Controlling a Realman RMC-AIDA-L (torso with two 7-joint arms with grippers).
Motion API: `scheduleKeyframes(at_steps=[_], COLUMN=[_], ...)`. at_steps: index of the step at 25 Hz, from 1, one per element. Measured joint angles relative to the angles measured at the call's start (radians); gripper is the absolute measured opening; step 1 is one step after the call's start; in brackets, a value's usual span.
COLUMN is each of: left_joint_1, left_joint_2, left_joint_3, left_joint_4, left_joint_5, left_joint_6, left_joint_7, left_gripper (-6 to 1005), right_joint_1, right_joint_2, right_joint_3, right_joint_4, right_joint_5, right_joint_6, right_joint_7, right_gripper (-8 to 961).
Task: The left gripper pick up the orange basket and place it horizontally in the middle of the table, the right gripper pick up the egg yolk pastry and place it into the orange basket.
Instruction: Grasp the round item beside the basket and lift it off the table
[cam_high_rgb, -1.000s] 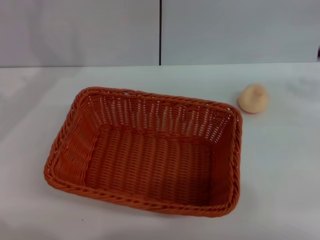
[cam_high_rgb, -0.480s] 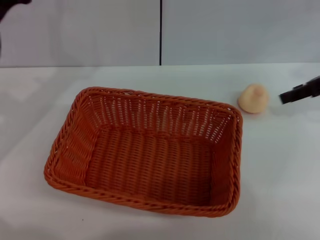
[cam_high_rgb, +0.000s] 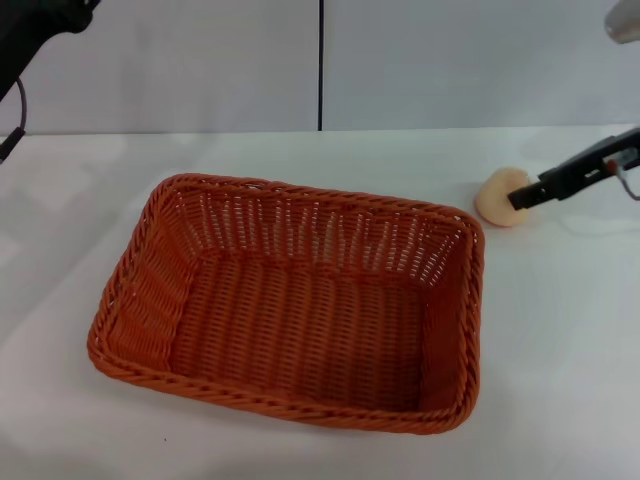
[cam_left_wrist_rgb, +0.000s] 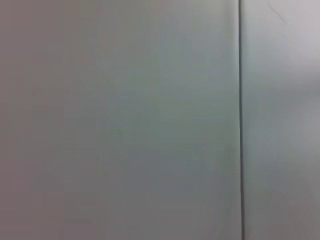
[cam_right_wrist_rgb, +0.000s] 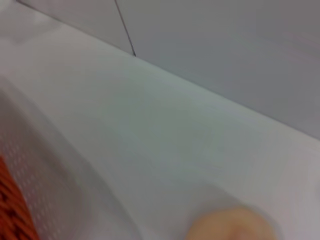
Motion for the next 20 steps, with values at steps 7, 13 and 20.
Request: scheduleKeyframes(at_steps=[7,13,20], left_joint_1=[0.000,0.000,0.001], left_joint_2=[0.000,0.000,0.000], left_joint_3=[0.002,0.005,0.012], left_joint_4=[-0.003,-0.006,-0.033], left_joint_5=[-0.013,-0.014,-0.017], left_joint_6=[0.000,0.000,0.004], left_joint_7=[-0.007,-0.009,-0.006], left_gripper=[742,741,742], right_joint_1=[0.037,0.039,0.001], right_joint_2=[0.016,0.022,0.033], right_joint_3=[-0.060,-0.071,-0.064], right_joint_4=[0.112,0.118,0.044], right_joint_5=[-0.002,-0.001,0.002], right_joint_6=[0.106,0.119,0.115], right_joint_7=[0.001,0.001,0.007], right_gripper=[507,496,443])
